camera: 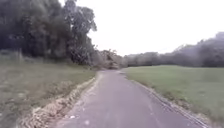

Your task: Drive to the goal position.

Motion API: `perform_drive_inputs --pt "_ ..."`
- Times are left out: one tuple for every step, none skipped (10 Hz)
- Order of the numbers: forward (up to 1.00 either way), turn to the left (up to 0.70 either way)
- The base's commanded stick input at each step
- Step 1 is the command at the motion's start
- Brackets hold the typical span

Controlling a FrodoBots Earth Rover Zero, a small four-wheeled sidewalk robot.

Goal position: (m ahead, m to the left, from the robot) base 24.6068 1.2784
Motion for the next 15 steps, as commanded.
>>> perform_drive_inputs --pt "1.00 0.00" --pt "1.00 0.00" --pt "1.00 0.00" --pt "1.00 0.00" --pt "1.00 0.00" --pt "1.00 0.00" --pt "1.00 0.00" --pt "1.00 0.00" --pt "1.00 0.00" --pt "1.00 0.00" --pt "1.00 0.00" --pt "1.00 0.00" --pt "1.00 0.00" --pt "1.00 0.00" --pt "1.00 0.00"
